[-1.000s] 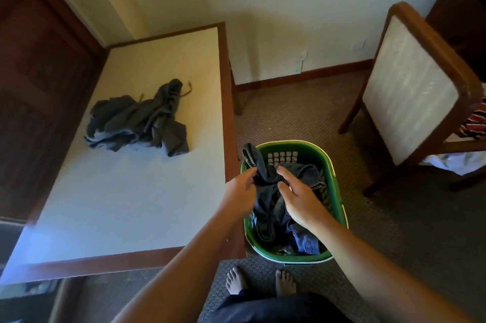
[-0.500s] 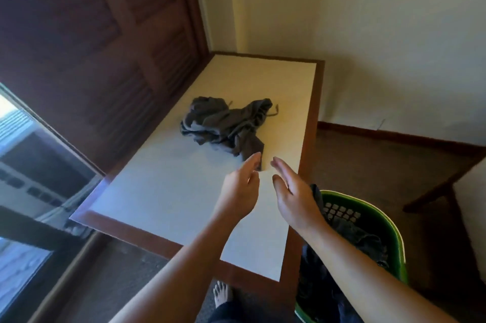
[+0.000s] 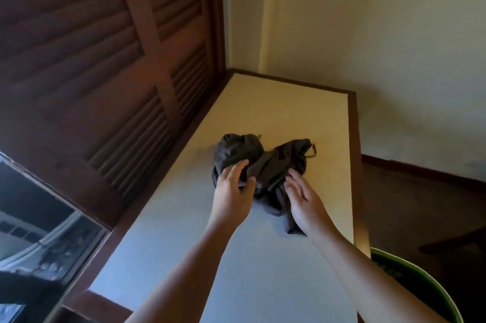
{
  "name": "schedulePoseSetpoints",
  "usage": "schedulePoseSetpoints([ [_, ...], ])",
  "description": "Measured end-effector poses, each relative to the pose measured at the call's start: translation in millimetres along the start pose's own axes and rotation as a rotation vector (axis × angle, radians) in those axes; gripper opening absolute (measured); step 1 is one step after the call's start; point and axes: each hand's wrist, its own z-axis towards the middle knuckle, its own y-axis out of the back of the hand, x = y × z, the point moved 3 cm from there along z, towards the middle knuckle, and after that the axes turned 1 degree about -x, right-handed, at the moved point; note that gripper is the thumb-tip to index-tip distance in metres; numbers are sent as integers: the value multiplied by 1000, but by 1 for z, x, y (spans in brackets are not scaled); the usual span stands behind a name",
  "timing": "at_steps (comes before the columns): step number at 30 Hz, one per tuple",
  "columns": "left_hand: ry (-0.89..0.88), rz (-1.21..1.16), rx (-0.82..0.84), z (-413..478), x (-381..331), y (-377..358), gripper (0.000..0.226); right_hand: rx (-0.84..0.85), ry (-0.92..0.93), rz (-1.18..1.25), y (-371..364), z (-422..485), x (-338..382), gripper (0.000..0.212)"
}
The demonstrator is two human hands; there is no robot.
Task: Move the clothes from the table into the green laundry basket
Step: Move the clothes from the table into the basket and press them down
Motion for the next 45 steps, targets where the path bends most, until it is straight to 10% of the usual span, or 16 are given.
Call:
schedulePoseSetpoints([
  [14, 362, 321, 374, 104, 84, -42, 136, -90, -516, 174, -33, 100, -43, 116],
  [28, 438, -239, 501, 95, 114, -55, 137, -2, -792, 394, -52, 72, -67, 54],
  [34, 425, -562, 605, 29, 80, -75, 116, -76, -673, 375, -16, 22, -85, 78],
  [45, 263, -594, 767, -129, -47, -171, 96, -320, -452, 522, 152, -128, -128, 22],
])
